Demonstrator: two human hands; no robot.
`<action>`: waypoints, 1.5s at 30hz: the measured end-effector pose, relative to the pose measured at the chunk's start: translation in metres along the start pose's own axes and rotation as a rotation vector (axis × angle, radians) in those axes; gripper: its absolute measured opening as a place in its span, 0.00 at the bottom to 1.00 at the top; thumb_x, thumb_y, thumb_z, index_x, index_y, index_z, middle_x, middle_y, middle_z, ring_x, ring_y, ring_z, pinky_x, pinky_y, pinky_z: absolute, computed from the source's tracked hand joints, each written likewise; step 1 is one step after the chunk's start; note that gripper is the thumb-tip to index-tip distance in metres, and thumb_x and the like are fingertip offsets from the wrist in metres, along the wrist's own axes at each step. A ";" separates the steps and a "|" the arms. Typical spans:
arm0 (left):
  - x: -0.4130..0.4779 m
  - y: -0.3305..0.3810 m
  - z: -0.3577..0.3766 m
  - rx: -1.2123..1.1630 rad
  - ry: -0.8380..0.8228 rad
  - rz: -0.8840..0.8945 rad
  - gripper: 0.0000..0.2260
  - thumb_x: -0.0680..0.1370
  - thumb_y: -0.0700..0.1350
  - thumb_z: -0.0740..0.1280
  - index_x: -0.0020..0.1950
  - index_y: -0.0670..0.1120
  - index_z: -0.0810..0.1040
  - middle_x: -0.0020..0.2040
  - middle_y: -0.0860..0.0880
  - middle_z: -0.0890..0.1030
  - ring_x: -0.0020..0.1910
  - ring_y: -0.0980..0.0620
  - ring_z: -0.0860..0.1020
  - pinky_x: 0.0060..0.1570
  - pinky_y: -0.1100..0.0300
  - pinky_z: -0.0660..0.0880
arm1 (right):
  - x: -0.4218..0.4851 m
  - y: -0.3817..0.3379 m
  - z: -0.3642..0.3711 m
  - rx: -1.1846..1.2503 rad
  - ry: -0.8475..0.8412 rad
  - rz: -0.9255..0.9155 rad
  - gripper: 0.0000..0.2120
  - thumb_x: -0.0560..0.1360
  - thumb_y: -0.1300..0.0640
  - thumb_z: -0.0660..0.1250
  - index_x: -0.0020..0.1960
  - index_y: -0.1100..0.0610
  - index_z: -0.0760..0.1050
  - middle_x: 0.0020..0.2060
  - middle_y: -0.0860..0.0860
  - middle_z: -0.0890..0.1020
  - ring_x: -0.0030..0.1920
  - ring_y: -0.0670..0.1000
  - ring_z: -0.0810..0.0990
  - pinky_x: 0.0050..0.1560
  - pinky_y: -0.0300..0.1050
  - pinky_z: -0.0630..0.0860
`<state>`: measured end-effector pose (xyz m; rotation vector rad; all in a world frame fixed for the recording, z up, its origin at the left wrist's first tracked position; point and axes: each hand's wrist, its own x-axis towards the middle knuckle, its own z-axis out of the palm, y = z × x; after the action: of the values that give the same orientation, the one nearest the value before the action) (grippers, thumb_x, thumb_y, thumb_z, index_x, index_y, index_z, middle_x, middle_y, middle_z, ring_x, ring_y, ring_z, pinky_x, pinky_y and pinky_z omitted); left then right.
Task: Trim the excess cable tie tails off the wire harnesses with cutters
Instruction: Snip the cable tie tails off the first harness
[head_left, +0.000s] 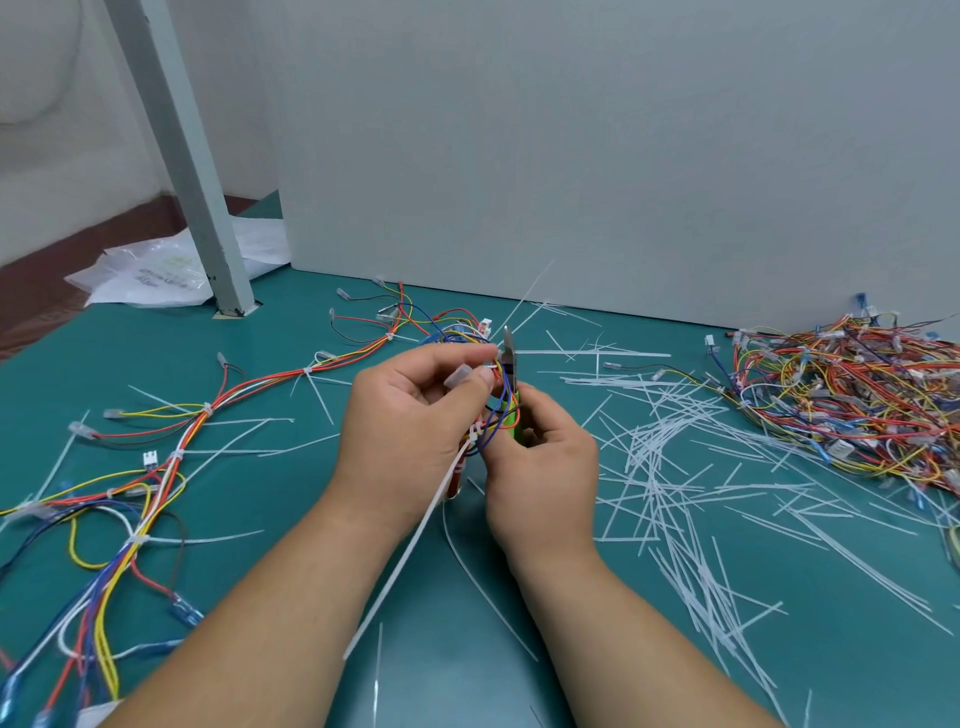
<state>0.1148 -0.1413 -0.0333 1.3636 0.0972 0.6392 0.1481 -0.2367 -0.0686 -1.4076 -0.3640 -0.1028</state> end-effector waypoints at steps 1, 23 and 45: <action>0.000 0.000 0.000 0.001 -0.002 -0.002 0.11 0.77 0.36 0.71 0.45 0.51 0.88 0.39 0.51 0.86 0.36 0.57 0.82 0.38 0.65 0.79 | 0.000 0.000 0.000 0.003 0.002 -0.003 0.04 0.73 0.62 0.74 0.47 0.56 0.85 0.39 0.63 0.81 0.38 0.48 0.73 0.39 0.46 0.73; -0.001 0.007 0.002 0.007 0.020 -0.021 0.11 0.77 0.31 0.71 0.44 0.47 0.86 0.36 0.50 0.85 0.33 0.56 0.80 0.37 0.65 0.79 | -0.001 0.000 0.000 -0.041 0.029 -0.005 0.12 0.73 0.68 0.75 0.49 0.52 0.84 0.33 0.51 0.80 0.34 0.45 0.72 0.36 0.38 0.72; -0.001 0.007 0.002 0.030 0.029 -0.067 0.14 0.77 0.33 0.72 0.41 0.51 0.88 0.36 0.45 0.84 0.35 0.51 0.79 0.37 0.63 0.78 | 0.000 0.002 -0.001 -0.035 0.043 -0.019 0.11 0.73 0.69 0.75 0.52 0.56 0.85 0.34 0.48 0.81 0.33 0.43 0.72 0.37 0.36 0.72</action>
<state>0.1124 -0.1429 -0.0268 1.3749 0.1757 0.6037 0.1490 -0.2372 -0.0702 -1.4346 -0.3411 -0.1552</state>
